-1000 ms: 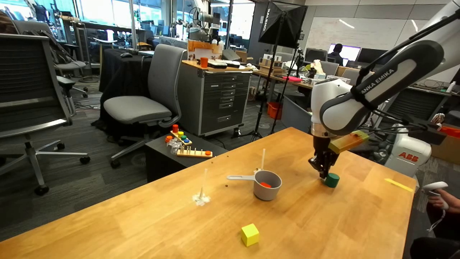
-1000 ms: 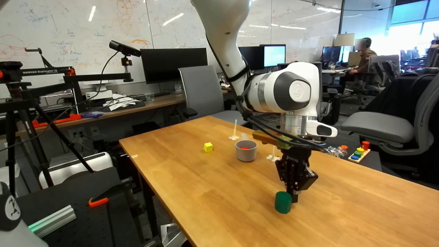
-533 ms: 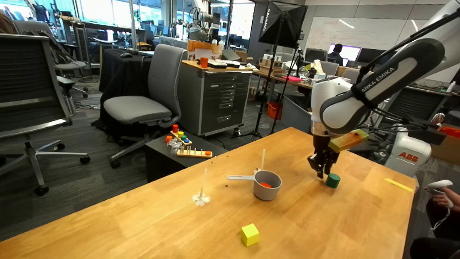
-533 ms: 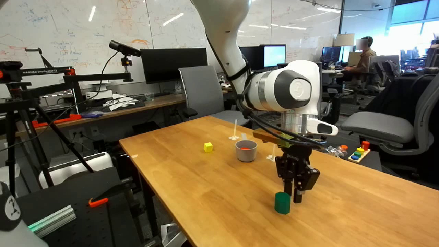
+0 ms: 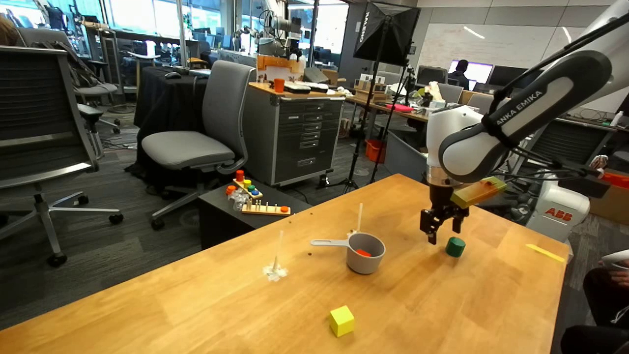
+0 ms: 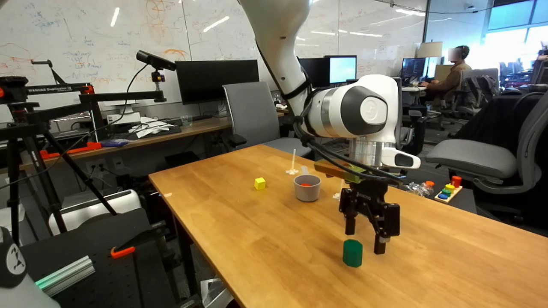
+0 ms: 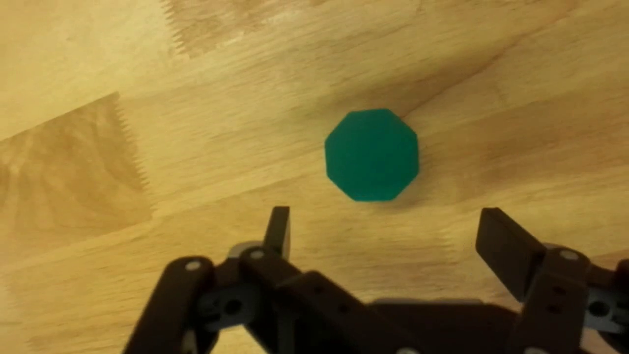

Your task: Put the cubes in the measuring cups

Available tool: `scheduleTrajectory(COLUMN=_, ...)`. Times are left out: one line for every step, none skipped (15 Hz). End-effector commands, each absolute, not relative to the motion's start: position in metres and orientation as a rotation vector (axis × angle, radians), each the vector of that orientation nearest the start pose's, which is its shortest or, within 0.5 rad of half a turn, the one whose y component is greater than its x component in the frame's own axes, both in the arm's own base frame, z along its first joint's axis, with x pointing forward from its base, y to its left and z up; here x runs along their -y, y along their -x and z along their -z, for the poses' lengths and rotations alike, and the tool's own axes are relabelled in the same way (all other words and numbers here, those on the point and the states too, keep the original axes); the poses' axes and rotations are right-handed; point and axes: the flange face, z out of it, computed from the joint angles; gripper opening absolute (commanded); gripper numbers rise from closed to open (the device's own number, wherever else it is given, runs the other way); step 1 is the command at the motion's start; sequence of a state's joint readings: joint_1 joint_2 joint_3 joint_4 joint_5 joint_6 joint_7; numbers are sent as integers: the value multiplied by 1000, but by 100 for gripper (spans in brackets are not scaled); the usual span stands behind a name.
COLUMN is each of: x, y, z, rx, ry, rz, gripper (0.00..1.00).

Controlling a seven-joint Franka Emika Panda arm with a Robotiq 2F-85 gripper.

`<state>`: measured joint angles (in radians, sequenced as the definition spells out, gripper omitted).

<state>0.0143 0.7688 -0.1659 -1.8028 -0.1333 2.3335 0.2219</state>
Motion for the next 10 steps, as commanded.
scheduleTrajectory(x=87, y=-594, z=-121, rx=-394, ry=3317, rz=-402, gripper=100)
scheduleTrajectory(x=85, y=-588, z=-123, rx=-394, ry=3317, rz=-406, gripper=100)
scheduleTrajectory(x=85, y=-584, z=-124, rx=-390, ry=3316, rz=-408, gripper=100)
scheduleTrajectory(x=84, y=-580, z=-126, rx=-387, ry=3317, rz=-410, gripper=100)
scheduleTrajectory(x=85, y=-576, z=-127, rx=-391, ry=3315, rz=-416, gripper=100)
scheduleTrajectory(x=85, y=-573, z=-129, rx=-393, ry=3315, rz=-416, gripper=100)
scheduleTrajectory(x=86, y=-571, z=-130, rx=-387, ry=3317, rz=-404, gripper=100)
scheduleTrajectory(x=86, y=-570, z=-130, rx=-387, ry=3321, rz=-400, gripper=75)
scheduleTrajectory(x=87, y=-568, z=-131, rx=-391, ry=3320, rz=-405, gripper=73)
scheduleTrajectory(x=87, y=-567, z=-132, rx=-381, ry=3320, rz=-401, gripper=66)
